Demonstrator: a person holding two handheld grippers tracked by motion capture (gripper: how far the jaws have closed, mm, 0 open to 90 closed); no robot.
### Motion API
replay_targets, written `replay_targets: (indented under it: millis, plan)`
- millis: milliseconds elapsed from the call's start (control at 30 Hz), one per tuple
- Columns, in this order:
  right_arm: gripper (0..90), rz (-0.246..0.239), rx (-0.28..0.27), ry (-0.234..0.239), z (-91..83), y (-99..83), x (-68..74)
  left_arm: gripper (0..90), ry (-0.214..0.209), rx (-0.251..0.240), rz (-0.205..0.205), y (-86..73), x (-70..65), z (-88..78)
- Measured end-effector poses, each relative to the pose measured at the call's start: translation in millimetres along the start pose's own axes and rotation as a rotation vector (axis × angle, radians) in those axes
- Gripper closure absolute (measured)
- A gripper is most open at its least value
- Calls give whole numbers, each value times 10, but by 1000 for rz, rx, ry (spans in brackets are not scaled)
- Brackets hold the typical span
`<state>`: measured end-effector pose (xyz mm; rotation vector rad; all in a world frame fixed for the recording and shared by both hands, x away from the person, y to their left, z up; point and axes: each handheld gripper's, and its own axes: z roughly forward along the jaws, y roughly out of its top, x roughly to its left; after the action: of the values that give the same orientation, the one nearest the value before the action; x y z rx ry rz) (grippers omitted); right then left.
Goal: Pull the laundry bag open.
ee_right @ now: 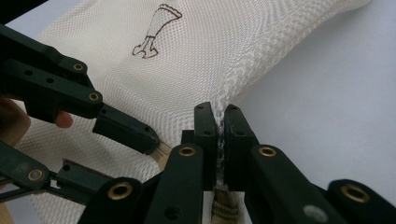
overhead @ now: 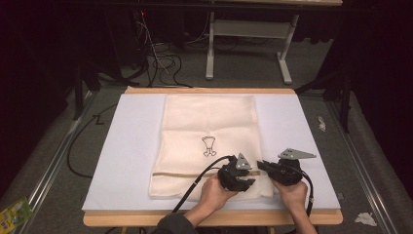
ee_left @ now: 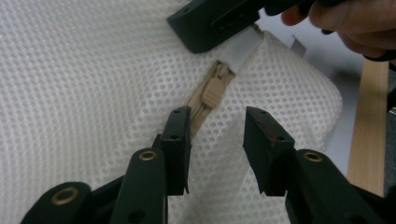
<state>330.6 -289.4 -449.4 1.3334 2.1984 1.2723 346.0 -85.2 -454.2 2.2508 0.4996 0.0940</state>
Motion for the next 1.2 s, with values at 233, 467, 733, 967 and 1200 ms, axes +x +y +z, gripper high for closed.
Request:
replay_targets:
  millis: [233,467,733,967,1200]
  plan:
    - [876,-37,15,2,-6,48,48,624,-11,-6,-10,-13,0,67]
    - [876,-27,22,9,1,38,52,677,-38,-32,-28,-27,8,57]
    - [876,-32,12,10,-6,37,56,747,-77,-54,-45,-21,31,39]
    - [876,-25,18,14,-4,22,48,770,-76,-53,-51,13,13,97]
    - [876,-27,22,11,9,9,47,705,-88,-49,-75,-16,41,103]
